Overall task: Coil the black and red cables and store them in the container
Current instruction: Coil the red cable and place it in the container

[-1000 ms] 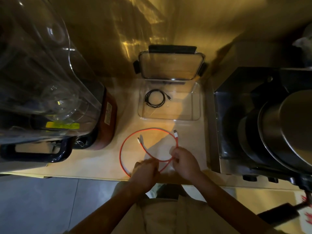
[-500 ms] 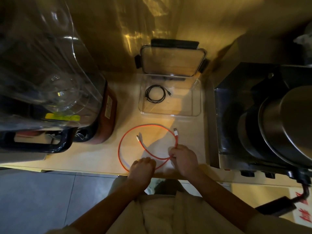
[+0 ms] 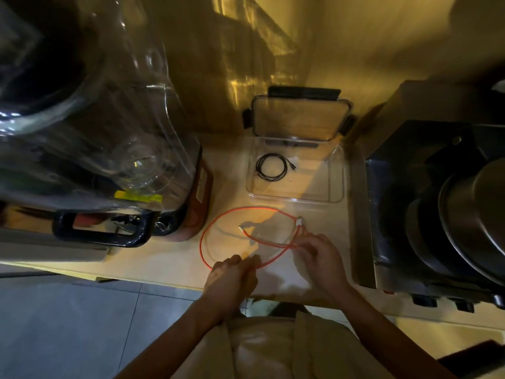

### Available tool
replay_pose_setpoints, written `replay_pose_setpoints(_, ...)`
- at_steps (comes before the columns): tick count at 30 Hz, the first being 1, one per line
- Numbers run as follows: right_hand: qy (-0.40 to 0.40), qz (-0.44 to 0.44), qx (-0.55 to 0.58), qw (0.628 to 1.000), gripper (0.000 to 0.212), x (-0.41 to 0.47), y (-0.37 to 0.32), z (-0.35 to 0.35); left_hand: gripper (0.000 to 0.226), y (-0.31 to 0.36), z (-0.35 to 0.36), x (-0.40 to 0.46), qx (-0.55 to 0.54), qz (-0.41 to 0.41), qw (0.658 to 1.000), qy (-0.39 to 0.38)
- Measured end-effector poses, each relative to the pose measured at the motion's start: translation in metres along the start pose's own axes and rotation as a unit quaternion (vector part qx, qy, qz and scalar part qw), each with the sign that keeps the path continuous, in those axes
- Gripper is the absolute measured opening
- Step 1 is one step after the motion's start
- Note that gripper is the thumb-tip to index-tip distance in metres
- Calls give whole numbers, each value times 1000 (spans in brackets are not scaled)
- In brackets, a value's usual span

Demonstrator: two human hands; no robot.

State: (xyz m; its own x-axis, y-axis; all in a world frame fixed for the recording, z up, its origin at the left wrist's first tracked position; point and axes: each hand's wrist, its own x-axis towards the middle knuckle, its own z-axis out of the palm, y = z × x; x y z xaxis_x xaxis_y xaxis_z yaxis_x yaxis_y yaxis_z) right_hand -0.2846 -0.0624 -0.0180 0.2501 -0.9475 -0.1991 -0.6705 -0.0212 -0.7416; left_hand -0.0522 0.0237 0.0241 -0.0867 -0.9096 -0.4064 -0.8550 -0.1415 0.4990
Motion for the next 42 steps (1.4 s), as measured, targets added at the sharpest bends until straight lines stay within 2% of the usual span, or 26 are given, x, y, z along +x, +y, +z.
replay_pose_setpoints(4,39,48,102,993,9,-1,-2,-8,38,-8,-13,-7,52,-24,998,21)
replay_pose_setpoints(8,71,66,165,981,14,-3,-12,-15,37,-13,-27,-17,68,-28,993,94)
replay_pose_setpoints(10,81,75,170,979,18,-5,-13,-17,39,-17,-34,-23,49,-3,987,155)
replay_pose_setpoints(13,80,97,162,979,21,-6,-9,-17,37,-12,-50,-31,-38,38,973,223)
replay_pose_setpoints(20,11,99,53,994,13,-7,15,-9,24,12,-79,-32,-155,61,936,311)
replay_pose_setpoints(25,-35,98,60,993,13,-7,13,-6,21,18,-84,-27,-192,44,922,333)
replay_pose_setpoints(28,-20,111,125,986,11,-1,-3,-13,21,19,-88,-25,-201,40,920,334)
replay_pose_setpoints(33,-1,73,118,990,14,16,-17,-28,21,20,-92,-22,-195,51,925,323)
replay_pose_setpoints(38,-56,72,109,990,18,15,-36,-41,20,23,-98,-20,-188,67,927,318)
replay_pose_setpoints(40,-85,61,168,980,19,10,-59,-51,20,23,-100,-18,-192,70,926,317)
replay_pose_setpoints(42,-147,64,249,955,30,6,-83,-60,21,24,-102,-15,-203,76,924,316)
